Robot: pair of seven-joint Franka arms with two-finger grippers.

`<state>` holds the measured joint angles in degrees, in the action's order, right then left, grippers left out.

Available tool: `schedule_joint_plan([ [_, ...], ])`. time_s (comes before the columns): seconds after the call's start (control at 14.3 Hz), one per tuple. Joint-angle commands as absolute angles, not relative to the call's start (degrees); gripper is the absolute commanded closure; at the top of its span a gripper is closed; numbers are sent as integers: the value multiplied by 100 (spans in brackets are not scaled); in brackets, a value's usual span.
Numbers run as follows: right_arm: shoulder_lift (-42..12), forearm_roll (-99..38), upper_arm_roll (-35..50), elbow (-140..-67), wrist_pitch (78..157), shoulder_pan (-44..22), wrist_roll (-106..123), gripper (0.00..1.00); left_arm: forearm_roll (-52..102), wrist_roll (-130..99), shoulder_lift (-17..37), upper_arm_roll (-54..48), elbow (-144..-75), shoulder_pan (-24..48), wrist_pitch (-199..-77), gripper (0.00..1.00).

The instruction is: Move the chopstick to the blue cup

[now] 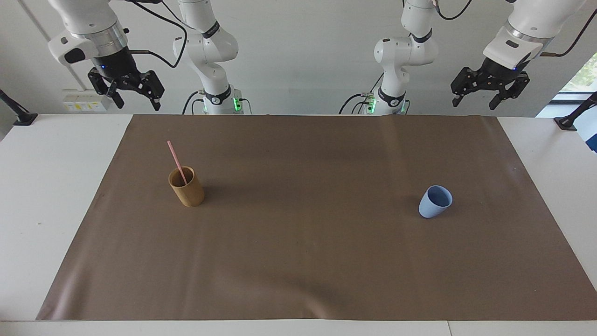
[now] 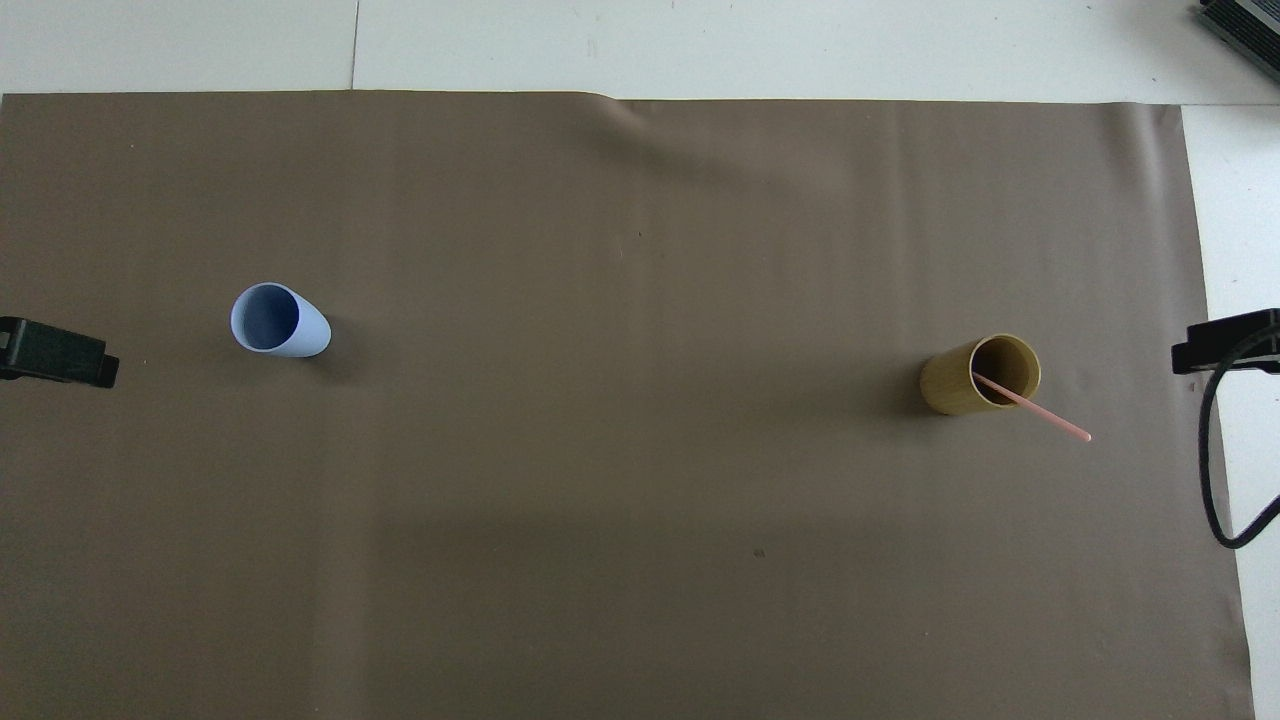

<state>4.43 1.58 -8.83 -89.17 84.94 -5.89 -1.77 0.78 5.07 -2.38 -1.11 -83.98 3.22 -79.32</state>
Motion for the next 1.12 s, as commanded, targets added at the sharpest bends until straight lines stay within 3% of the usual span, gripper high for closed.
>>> schedule_joint_plan([
  [0.0,589,193,-852,-9079,8473,-545,-176,0,9,536,-351,-149,-8543,290,-7972,0],
  [1.05,615,193,-853,-9114,8473,-545,-176,0,9,475,-369,-211,-8543,334,-7963,0],
])
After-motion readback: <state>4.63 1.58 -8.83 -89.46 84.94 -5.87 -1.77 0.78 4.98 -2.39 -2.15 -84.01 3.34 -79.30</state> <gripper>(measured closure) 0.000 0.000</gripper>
